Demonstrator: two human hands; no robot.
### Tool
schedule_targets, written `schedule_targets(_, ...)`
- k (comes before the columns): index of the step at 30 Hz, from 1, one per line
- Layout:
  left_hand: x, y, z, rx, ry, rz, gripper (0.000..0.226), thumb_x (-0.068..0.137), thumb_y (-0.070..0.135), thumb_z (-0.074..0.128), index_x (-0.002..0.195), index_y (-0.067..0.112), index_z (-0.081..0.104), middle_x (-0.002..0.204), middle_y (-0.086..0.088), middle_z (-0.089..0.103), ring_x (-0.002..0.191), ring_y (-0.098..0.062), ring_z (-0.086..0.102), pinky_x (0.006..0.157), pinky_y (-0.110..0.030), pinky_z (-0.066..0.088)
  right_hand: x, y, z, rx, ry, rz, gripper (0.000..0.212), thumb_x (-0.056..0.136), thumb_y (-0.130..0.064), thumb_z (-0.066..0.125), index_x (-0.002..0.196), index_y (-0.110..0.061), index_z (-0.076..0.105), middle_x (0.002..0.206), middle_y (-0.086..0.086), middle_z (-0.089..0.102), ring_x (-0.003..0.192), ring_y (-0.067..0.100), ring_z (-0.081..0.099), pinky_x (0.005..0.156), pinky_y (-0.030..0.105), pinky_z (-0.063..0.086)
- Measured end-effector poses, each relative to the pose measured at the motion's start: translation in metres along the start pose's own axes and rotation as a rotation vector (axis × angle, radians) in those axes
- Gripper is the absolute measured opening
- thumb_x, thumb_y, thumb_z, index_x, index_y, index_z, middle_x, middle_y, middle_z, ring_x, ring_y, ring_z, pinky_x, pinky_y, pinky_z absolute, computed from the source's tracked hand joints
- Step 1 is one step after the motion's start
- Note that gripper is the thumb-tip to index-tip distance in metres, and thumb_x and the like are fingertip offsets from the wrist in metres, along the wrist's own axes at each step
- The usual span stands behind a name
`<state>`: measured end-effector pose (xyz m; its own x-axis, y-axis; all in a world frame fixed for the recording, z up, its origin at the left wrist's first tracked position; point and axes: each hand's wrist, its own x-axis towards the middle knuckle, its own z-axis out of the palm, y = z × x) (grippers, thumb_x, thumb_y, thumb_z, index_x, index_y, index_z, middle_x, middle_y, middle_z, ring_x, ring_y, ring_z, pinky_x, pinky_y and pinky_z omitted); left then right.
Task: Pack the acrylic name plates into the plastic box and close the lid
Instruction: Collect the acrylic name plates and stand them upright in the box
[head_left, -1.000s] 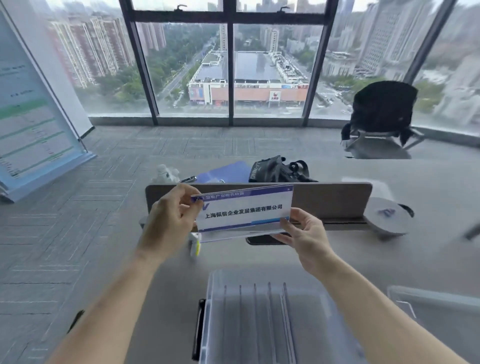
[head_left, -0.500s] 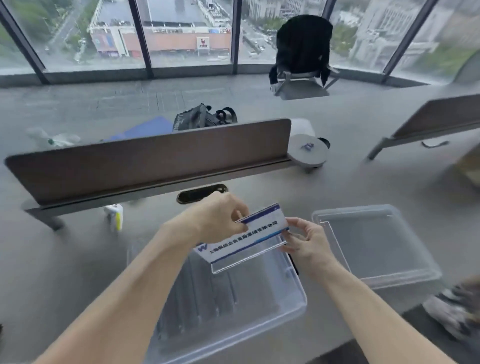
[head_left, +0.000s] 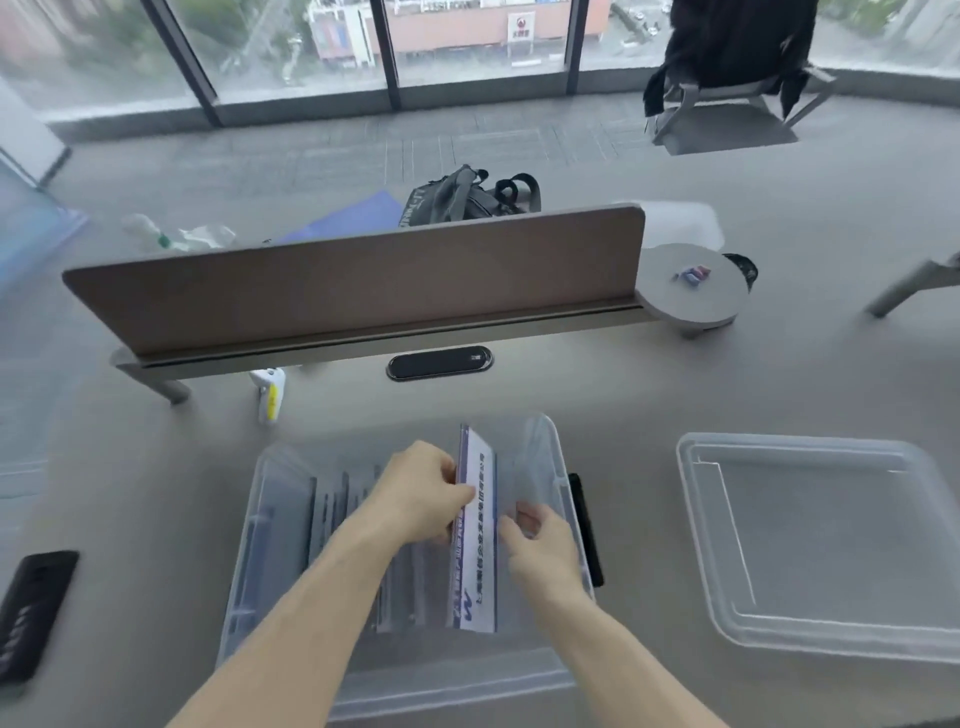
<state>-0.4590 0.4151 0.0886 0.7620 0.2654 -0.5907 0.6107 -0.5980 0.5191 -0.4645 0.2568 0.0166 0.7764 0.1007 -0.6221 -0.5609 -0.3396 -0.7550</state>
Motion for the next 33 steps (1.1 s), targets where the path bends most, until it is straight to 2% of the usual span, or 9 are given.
schedule_targets(4, 0.014, 0.000, 0.033, -0.063, 0.056, -0.118, 0.027, 0.096, 0.015, 0.063, 0.074, 0.009, 0.049, 0.065, -0.010, 0.065, 0.057, -0.020, 0.077, 0.045, -0.023, 0.053, 0.022, 0.015, 0.011, -0.117, -0.066, 0.102, 0.055, 0.101, -0.023, 0.049, 0.153, -0.010, 0.036, 0.151, 0.006, 0.050, 0.119, 0.022, 0.059, 0.093, 0.034, 0.051)
schedule_targets(7, 0.034, -0.009, 0.056, 0.035, 0.084, -0.136, 0.033, 0.094, 0.013, 0.063, 0.066, 0.011, 0.045, 0.060, -0.007, 0.055, 0.073, -0.034, 0.077, 0.055, -0.040, 0.060, 0.038, 0.028, 0.028, -0.114, -0.121, 0.206, 0.063, 0.103, -0.026, 0.042, 0.158, -0.006, 0.019, 0.152, 0.016, 0.045, 0.128, 0.033, 0.055, 0.098, 0.040, 0.050)
schedule_targets(9, 0.045, -0.016, 0.068, 0.110, 0.098, -0.138, 0.040, 0.093, 0.015, 0.065, 0.060, 0.014, 0.042, 0.055, -0.004, 0.049, 0.067, -0.034, 0.073, 0.059, -0.044, 0.062, 0.048, 0.037, 0.034, -0.094, -0.140, 0.251, 0.064, 0.103, -0.026, 0.042, 0.159, -0.007, 0.017, 0.155, 0.017, 0.040, 0.132, 0.034, 0.051, 0.102, 0.042, 0.049)
schedule_targets(12, 0.061, -0.025, 0.083, 0.147, 0.138, -0.151, 0.040, 0.097, 0.021, 0.064, 0.064, 0.015, 0.042, 0.060, -0.002, 0.049, 0.054, -0.020, 0.056, 0.046, -0.028, 0.043, 0.063, 0.044, 0.035, -0.099, -0.149, 0.269, 0.055, 0.103, -0.020, 0.043, 0.154, -0.005, 0.031, 0.152, 0.017, 0.045, 0.134, 0.034, 0.050, 0.098, 0.036, 0.048)
schedule_targets(14, 0.068, -0.028, 0.090, 0.152, 0.163, -0.138, 0.032, 0.098, 0.023, 0.063, 0.071, 0.012, 0.049, 0.065, -0.002, 0.052, 0.058, -0.019, 0.054, 0.046, -0.026, 0.036, 0.074, 0.047, 0.035, -0.085, -0.134, 0.293, 0.050, 0.103, -0.015, 0.042, 0.151, -0.002, 0.036, 0.150, 0.017, 0.047, 0.134, 0.033, 0.051, 0.093, 0.038, 0.048)
schedule_targets(18, 0.073, -0.029, 0.104, 0.145, 0.180, -0.119, 0.022, 0.097, 0.026, 0.062, 0.090, 0.005, 0.066, 0.079, -0.008, 0.064, 0.074, -0.025, 0.067, 0.059, -0.027, 0.046, 0.087, 0.058, 0.042, -0.002, -0.108, 0.333, 0.071, 0.099, -0.036, 0.050, 0.160, -0.019, 0.018, 0.166, 0.001, 0.024, 0.147, 0.028, 0.036, 0.108, 0.040, 0.041)
schedule_targets(21, 0.070, -0.032, 0.108, 0.144, 0.192, -0.115, 0.021, 0.098, 0.027, 0.063, 0.091, 0.007, 0.067, 0.082, -0.006, 0.067, 0.079, -0.025, 0.071, 0.063, -0.029, 0.051, 0.086, 0.063, 0.046, 0.032, -0.089, 0.330, 0.063, 0.098, -0.041, 0.051, 0.155, -0.020, 0.033, 0.159, -0.008, 0.027, 0.133, 0.021, 0.047, 0.104, 0.037, 0.044)
schedule_targets(25, 0.068, -0.037, 0.103, 0.139, 0.202, -0.104, 0.025, 0.098, 0.031, 0.065, 0.100, 0.007, 0.066, 0.095, -0.008, 0.071, 0.087, -0.025, 0.072, 0.073, -0.030, 0.057, 0.085, 0.066, 0.051, 0.002, -0.148, 0.298, 0.060, 0.098, -0.040, 0.047, 0.154, -0.021, 0.040, 0.162, -0.007, 0.022, 0.143, 0.026, 0.040, 0.116, 0.045, 0.038)
schedule_targets(33, 0.066, -0.037, 0.106, 0.147, 0.227, -0.079, 0.027, 0.097, 0.033, 0.066, 0.083, 0.011, 0.062, 0.079, -0.007, 0.068, 0.078, -0.025, 0.073, 0.061, -0.027, 0.050, 0.086, 0.067, 0.052, -0.014, -0.147, 0.279, 0.067, 0.092, -0.049, 0.046, 0.152, -0.022, 0.042, 0.162, -0.006, 0.026, 0.143, 0.025, 0.041, 0.116, 0.049, 0.039)
